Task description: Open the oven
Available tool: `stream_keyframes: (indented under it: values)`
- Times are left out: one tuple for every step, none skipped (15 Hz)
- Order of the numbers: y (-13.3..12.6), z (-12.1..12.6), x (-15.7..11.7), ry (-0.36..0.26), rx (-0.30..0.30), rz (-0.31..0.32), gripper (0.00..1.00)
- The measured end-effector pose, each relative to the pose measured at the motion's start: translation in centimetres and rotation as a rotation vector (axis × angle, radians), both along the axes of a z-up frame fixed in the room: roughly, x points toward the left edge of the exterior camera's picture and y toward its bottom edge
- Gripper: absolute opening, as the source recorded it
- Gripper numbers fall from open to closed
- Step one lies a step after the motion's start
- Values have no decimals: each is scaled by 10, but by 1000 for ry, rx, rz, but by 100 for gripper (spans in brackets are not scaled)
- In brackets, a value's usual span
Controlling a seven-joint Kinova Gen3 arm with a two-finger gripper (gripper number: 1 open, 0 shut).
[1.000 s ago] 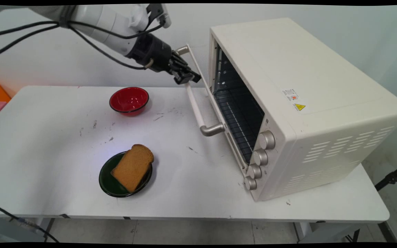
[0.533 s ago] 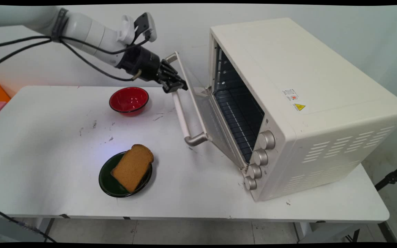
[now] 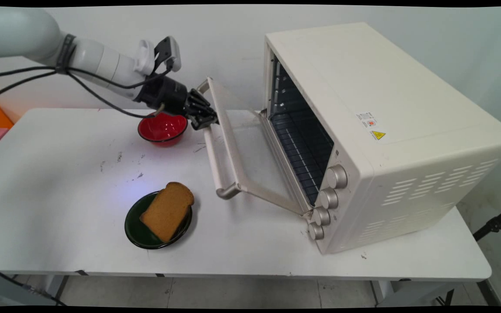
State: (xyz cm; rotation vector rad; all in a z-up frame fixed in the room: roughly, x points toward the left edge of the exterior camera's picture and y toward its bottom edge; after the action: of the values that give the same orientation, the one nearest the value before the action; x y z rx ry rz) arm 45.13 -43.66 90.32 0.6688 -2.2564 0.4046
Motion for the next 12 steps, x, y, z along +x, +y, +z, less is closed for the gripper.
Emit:
stream_keyframes:
  values:
    - [1, -5, 4, 3, 2, 2, 0]
    - [3, -9, 8, 5, 4, 4, 0]
    - [4, -13, 12, 7, 6, 6, 0]
    - [5, -18, 15, 9, 7, 9, 0]
    - [6, -22, 18, 11, 9, 11, 0]
    - [7, -26, 22, 13, 11, 14, 0]
    - [8, -31, 25, 15, 14, 17, 0]
    - [9, -35, 28, 16, 18, 19, 0]
    - [10, -39, 30, 17, 21, 21, 0]
    - [11, -44, 33, 19, 25, 22, 0]
    - [11, -48, 35, 20, 29, 24, 0]
    - [12, -52, 38, 21, 33, 26, 0]
